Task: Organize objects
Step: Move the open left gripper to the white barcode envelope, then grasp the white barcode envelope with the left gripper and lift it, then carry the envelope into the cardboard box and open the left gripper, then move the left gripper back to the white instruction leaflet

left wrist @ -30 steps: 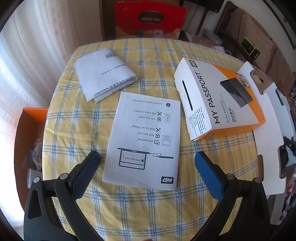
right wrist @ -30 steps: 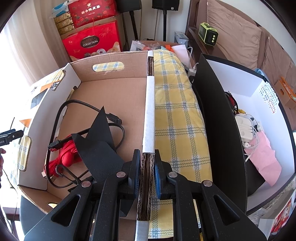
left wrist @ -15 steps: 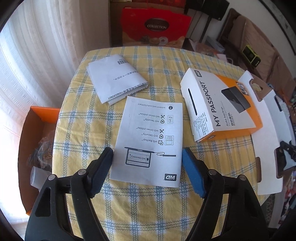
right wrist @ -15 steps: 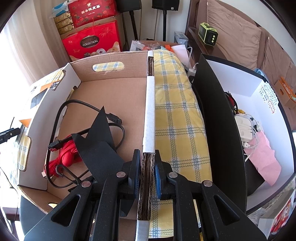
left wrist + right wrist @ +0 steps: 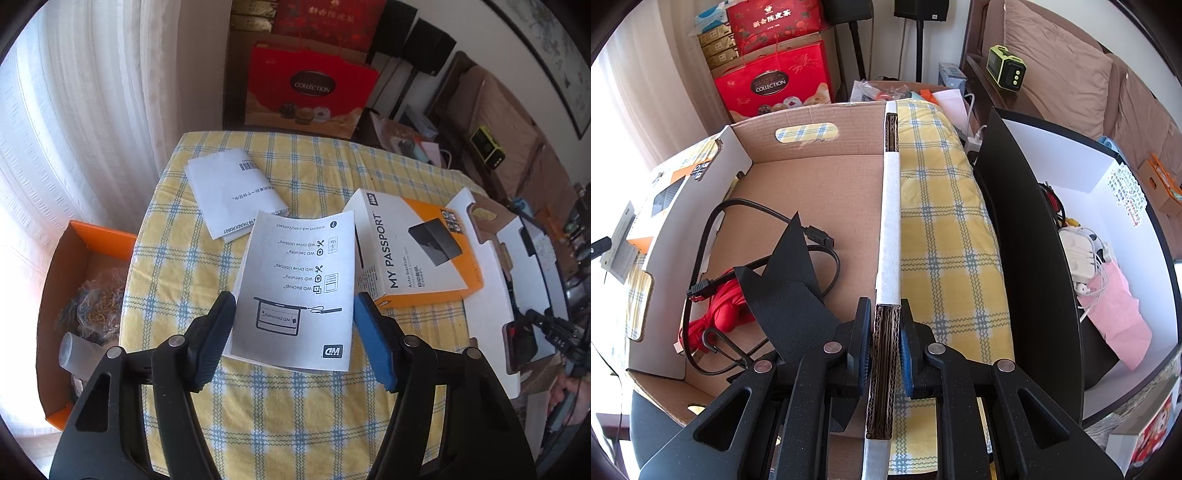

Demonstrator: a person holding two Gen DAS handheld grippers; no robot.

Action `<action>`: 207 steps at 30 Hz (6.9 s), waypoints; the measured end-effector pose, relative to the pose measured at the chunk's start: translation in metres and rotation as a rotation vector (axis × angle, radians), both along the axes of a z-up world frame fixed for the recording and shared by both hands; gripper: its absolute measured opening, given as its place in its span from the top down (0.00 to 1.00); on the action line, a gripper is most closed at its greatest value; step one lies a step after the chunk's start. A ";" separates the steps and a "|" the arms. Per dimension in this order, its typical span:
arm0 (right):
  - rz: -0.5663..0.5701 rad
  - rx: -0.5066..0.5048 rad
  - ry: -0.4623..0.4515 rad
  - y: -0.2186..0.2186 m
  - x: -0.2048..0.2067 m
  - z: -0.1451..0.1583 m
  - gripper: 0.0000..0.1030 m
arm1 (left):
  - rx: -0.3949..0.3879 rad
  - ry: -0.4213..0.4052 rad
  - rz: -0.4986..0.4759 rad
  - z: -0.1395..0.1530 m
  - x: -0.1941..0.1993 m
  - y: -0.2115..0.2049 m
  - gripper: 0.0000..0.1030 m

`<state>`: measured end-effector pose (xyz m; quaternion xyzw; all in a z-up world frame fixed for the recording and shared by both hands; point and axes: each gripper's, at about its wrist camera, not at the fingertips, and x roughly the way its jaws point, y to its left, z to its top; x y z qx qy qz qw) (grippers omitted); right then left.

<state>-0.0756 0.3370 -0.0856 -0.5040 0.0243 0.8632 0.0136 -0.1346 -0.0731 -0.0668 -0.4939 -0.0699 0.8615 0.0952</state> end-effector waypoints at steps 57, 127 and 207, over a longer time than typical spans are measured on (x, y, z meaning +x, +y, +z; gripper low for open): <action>0.009 0.010 -0.011 -0.003 0.001 -0.002 0.84 | -0.169 -0.167 0.180 -0.056 -0.150 0.000 0.46; 0.079 0.037 -0.004 -0.027 -0.008 -0.006 0.87 | 0.129 0.057 -0.315 0.083 -0.047 0.215 0.95; 0.079 0.021 -0.012 -0.027 -0.004 -0.009 0.87 | 0.011 -0.170 0.133 -0.049 -0.013 0.008 0.13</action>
